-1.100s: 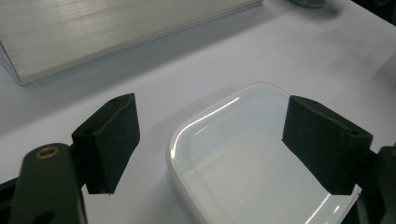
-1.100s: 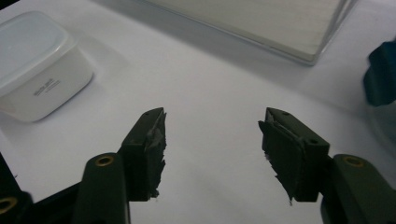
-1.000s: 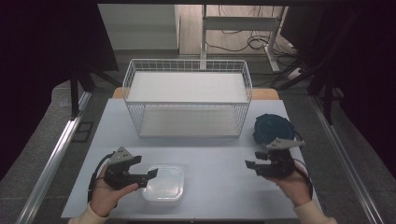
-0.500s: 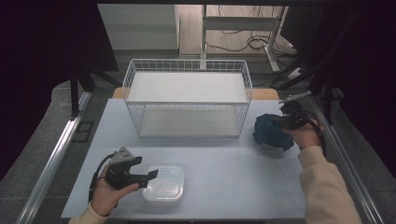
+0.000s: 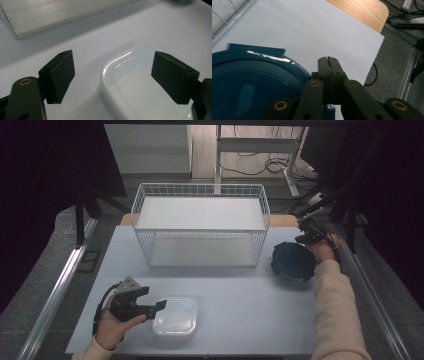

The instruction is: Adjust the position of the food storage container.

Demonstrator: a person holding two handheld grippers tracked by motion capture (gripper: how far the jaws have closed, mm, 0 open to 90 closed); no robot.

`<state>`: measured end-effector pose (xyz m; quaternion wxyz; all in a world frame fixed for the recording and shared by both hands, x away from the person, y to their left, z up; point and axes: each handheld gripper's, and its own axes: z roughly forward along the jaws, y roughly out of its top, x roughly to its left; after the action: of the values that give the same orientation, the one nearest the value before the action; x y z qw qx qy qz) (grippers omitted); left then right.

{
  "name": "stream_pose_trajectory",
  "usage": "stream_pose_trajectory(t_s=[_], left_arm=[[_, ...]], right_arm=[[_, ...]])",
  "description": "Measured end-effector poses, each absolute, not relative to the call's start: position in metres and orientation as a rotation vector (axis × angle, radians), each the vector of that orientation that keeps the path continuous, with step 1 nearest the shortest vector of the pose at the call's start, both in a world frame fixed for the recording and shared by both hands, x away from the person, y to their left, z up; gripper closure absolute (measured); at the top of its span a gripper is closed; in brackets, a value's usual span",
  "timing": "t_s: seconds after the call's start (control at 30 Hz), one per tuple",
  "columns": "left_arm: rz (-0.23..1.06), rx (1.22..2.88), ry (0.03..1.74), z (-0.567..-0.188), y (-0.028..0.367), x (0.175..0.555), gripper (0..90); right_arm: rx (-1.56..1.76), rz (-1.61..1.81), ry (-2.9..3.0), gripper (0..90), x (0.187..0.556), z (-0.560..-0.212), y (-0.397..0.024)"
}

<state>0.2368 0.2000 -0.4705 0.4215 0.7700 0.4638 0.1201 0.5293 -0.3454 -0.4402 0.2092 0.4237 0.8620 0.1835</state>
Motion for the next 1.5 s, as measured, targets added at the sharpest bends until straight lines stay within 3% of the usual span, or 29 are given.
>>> stream_pose_trajectory(t_s=[0.47,0.97,1.5], left_arm=[[0.280,1.956,1.162,-0.480,0.205,0.243,19.1],[0.277,1.946,1.112,-0.474,0.202,0.234,19.2],[0.282,1.954,1.119,-0.476,0.196,0.233,19.4]], right_arm=[[1.164,0.411,2.582,90.0,0.529,-0.453,-0.328],[1.032,0.388,2.647,90.0,0.453,-0.455,-0.289],[0.915,0.503,2.650,90.0,0.391,-0.452,-0.282]])
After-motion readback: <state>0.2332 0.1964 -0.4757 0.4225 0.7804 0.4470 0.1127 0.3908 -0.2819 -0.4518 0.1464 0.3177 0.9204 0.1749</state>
